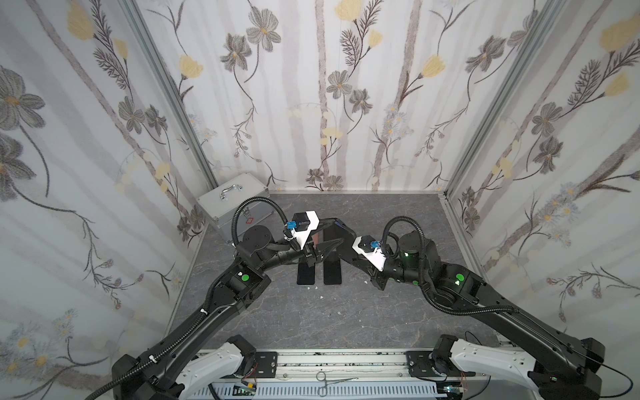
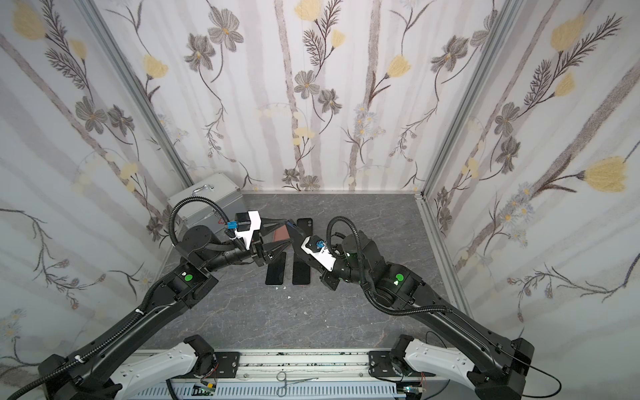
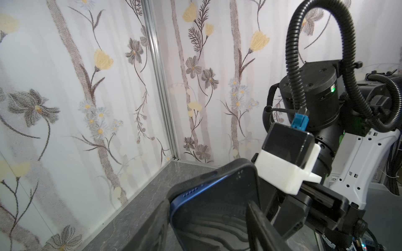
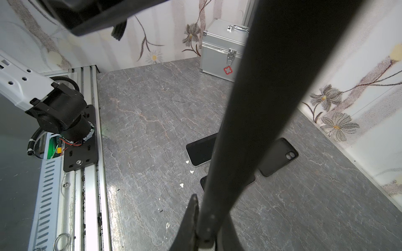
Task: Take the phone out of the phone case
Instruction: Remove the phone case from the phone.
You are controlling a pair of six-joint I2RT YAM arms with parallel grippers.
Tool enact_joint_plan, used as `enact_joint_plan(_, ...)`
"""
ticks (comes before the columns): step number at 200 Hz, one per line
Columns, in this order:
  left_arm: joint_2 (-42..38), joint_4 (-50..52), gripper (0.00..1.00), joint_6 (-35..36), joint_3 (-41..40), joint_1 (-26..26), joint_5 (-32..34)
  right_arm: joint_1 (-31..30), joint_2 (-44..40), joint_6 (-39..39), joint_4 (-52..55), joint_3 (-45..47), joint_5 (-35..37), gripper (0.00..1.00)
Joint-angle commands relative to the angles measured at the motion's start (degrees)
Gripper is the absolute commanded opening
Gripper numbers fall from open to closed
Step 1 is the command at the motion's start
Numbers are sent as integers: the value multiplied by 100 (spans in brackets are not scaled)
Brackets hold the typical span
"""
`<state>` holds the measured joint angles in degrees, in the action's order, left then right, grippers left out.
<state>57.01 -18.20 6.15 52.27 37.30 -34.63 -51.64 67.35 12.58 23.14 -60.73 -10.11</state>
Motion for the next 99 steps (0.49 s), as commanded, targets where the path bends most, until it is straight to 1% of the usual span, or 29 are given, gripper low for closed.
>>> enact_joint_plan(1, 20, -211, 59, -45, 35, 8, -871, -73, 41, 553, -211, 8, -933, 0)
enact_joint_plan(30, -2, -217, 59, -75, 25, -12, -1031, -75, -11, 544, -261, 34, -910, 0)
enact_joint_plan(59, -37, -219, 56, -100, -6, -28, -1129, -66, -95, 406, -371, 79, -758, 0)
enact_joint_plan(85, -85, -236, 56, -117, -64, -37, -1132, -53, -202, 314, -542, 153, -803, 0)
enact_joint_plan(99, -106, -244, 53, -132, -81, -38, -1194, -35, -222, 306, -565, 167, -795, 0)
